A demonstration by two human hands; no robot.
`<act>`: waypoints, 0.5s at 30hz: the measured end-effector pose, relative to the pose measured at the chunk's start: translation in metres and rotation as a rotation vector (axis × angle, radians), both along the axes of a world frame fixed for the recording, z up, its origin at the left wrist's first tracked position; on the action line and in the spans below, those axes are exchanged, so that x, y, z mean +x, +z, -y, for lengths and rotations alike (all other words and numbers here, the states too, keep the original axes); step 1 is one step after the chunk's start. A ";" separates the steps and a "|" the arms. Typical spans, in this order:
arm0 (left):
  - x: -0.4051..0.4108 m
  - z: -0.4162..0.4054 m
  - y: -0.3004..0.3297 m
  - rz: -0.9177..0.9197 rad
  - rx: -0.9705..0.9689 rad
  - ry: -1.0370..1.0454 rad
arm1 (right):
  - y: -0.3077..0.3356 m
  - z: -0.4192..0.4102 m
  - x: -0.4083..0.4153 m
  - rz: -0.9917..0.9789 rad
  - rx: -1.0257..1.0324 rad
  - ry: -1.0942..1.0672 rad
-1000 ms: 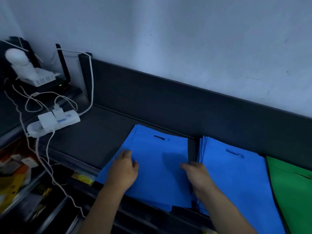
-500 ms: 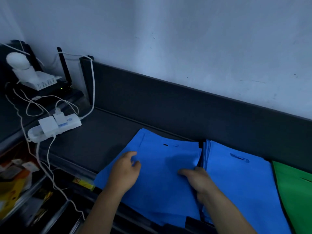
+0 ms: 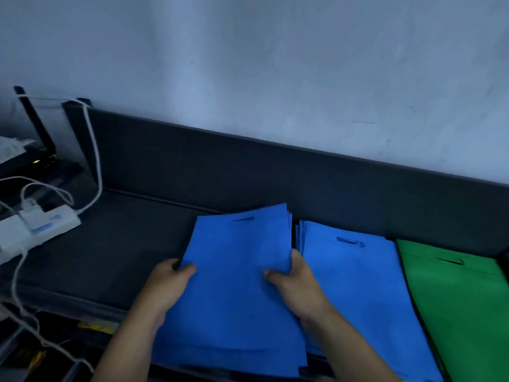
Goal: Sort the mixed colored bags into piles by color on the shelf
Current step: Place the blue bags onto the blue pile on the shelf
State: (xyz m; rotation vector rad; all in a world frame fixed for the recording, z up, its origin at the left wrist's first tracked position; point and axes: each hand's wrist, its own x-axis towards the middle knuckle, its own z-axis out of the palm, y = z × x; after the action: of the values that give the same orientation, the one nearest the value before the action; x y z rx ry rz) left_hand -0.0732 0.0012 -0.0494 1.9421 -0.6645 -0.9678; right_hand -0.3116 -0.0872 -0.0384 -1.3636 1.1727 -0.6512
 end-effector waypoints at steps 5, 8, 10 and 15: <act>-0.068 0.031 0.027 -0.108 -0.129 -0.217 | 0.030 0.026 -0.091 -0.045 -0.094 -0.120; -0.123 0.064 0.025 -0.132 -0.122 -0.359 | 0.030 0.049 -0.150 -0.255 -0.166 -0.303; -0.152 0.082 0.021 -0.088 -0.041 -0.436 | 0.019 0.059 -0.176 -0.502 -0.225 -0.337; -0.203 0.110 0.007 -0.087 0.032 -0.311 | -0.022 0.054 -0.207 -0.933 -0.089 -0.134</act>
State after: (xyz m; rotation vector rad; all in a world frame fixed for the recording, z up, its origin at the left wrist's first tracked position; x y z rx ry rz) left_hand -0.2766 -0.1091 -0.0426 1.8448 -0.9238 -1.2516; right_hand -0.5186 -0.1409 -0.0602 -1.7357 1.9943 -0.1213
